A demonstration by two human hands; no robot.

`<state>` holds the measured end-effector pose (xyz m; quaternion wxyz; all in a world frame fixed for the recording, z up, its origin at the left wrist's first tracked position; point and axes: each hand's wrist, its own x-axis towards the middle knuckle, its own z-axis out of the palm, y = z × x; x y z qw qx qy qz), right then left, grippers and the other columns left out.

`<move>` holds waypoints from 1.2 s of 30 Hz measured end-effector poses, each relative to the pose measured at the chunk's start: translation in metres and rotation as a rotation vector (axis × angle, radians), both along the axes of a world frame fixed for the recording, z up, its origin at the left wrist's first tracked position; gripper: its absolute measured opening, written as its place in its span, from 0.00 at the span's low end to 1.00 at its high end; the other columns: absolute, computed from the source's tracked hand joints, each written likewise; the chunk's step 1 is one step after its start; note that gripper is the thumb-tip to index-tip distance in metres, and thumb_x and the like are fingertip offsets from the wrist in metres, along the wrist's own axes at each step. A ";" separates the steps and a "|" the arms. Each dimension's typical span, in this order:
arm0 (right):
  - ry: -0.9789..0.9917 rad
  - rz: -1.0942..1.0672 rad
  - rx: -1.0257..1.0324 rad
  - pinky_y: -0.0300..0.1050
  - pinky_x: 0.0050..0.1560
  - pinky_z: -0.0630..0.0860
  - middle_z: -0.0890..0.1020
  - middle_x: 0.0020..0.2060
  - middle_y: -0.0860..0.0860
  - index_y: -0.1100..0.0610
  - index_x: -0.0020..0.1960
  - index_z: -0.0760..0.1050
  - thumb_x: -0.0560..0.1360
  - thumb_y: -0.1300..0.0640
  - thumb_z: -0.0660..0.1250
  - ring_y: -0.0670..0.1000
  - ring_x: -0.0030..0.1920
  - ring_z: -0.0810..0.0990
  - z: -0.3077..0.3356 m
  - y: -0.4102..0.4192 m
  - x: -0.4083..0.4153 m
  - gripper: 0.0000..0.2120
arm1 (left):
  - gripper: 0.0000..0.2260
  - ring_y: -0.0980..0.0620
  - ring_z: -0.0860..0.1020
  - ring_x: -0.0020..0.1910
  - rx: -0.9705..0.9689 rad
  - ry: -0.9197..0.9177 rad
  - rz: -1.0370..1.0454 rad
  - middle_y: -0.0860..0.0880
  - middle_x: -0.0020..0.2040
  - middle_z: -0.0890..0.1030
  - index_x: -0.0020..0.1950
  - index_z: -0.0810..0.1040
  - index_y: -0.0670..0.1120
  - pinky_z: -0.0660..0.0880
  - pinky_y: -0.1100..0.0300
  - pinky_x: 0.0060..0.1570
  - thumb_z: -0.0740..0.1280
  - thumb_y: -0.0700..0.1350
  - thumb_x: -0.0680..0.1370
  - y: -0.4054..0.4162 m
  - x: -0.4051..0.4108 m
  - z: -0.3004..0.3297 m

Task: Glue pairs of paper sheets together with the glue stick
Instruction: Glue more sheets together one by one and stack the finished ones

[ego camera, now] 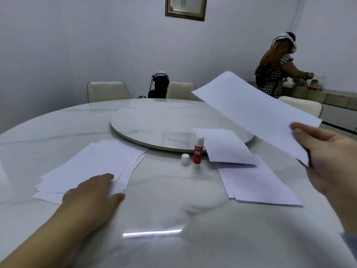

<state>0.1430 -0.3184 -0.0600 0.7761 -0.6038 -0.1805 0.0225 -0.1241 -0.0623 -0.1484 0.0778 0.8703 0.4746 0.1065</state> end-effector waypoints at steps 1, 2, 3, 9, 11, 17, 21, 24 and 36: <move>0.059 -0.035 0.016 0.31 0.29 0.76 0.85 0.40 0.46 0.56 0.50 0.81 0.77 0.63 0.67 0.41 0.34 0.82 -0.001 0.011 0.008 0.06 | 0.18 0.52 0.69 0.65 0.008 -0.001 -0.006 0.55 0.66 0.70 0.65 0.67 0.56 0.67 0.56 0.59 0.59 0.61 0.77 0.001 -0.001 0.001; 0.116 -0.063 0.024 0.31 0.27 0.75 0.83 0.42 0.48 0.57 0.51 0.80 0.78 0.65 0.64 0.43 0.35 0.80 -0.003 0.023 0.016 0.08 | 0.15 0.53 0.71 0.60 0.024 -0.025 -0.021 0.56 0.59 0.73 0.60 0.70 0.56 0.69 0.56 0.56 0.59 0.61 0.77 0.002 -0.002 0.001; 0.172 -0.076 0.037 0.32 0.26 0.76 0.81 0.44 0.50 0.57 0.52 0.79 0.79 0.67 0.62 0.45 0.37 0.80 -0.007 0.035 0.023 0.09 | 0.12 0.53 0.72 0.56 0.049 -0.048 -0.045 0.57 0.54 0.73 0.55 0.72 0.56 0.70 0.57 0.54 0.60 0.60 0.77 0.002 -0.002 -0.001; 0.385 -0.159 -0.033 0.44 0.39 0.82 0.78 0.50 0.57 0.59 0.51 0.76 0.76 0.73 0.58 0.58 0.43 0.82 -0.053 0.098 0.040 0.13 | 0.07 0.57 0.72 0.43 0.126 -0.161 -0.149 0.56 0.41 0.74 0.44 0.73 0.53 0.67 0.63 0.43 0.63 0.56 0.77 -0.007 -0.010 -0.006; 0.388 -0.203 -0.137 0.51 0.51 0.81 0.79 0.52 0.57 0.58 0.51 0.78 0.75 0.71 0.59 0.60 0.47 0.81 -0.068 0.109 0.043 0.13 | 0.07 0.58 0.72 0.42 0.099 -0.184 -0.157 0.55 0.40 0.74 0.41 0.73 0.53 0.65 0.64 0.40 0.65 0.54 0.76 -0.008 -0.014 -0.003; 0.262 -0.216 -0.380 0.53 0.60 0.77 0.80 0.56 0.57 0.58 0.52 0.79 0.73 0.67 0.68 0.60 0.55 0.79 -0.082 0.113 0.044 0.10 | 0.10 0.57 0.75 0.40 0.065 -0.297 -0.143 0.54 0.38 0.78 0.35 0.74 0.53 0.68 0.64 0.40 0.67 0.46 0.76 -0.010 -0.021 -0.004; 0.274 -0.183 -0.383 0.53 0.61 0.76 0.80 0.55 0.57 0.60 0.53 0.79 0.71 0.68 0.70 0.61 0.56 0.79 -0.082 0.114 0.046 0.12 | 0.11 0.59 0.73 0.35 0.089 -0.340 -0.119 0.54 0.33 0.76 0.33 0.71 0.53 0.64 0.67 0.33 0.66 0.45 0.75 -0.012 -0.019 -0.006; 0.315 -0.187 -0.329 0.53 0.58 0.78 0.78 0.55 0.57 0.60 0.53 0.78 0.72 0.73 0.66 0.62 0.54 0.80 -0.083 0.115 0.048 0.14 | 0.11 0.59 0.73 0.35 0.098 -0.356 -0.110 0.55 0.32 0.76 0.33 0.72 0.52 0.66 0.66 0.34 0.67 0.45 0.75 -0.011 -0.019 -0.007; 0.270 -0.189 -0.342 0.44 0.32 0.77 0.80 0.48 0.56 0.56 0.58 0.70 0.75 0.59 0.56 0.56 0.33 0.83 -0.080 0.104 0.038 0.13 | 0.09 0.59 0.74 0.37 0.171 -0.472 -0.123 0.56 0.37 0.78 0.36 0.72 0.53 0.67 0.61 0.35 0.64 0.47 0.76 -0.012 -0.017 -0.012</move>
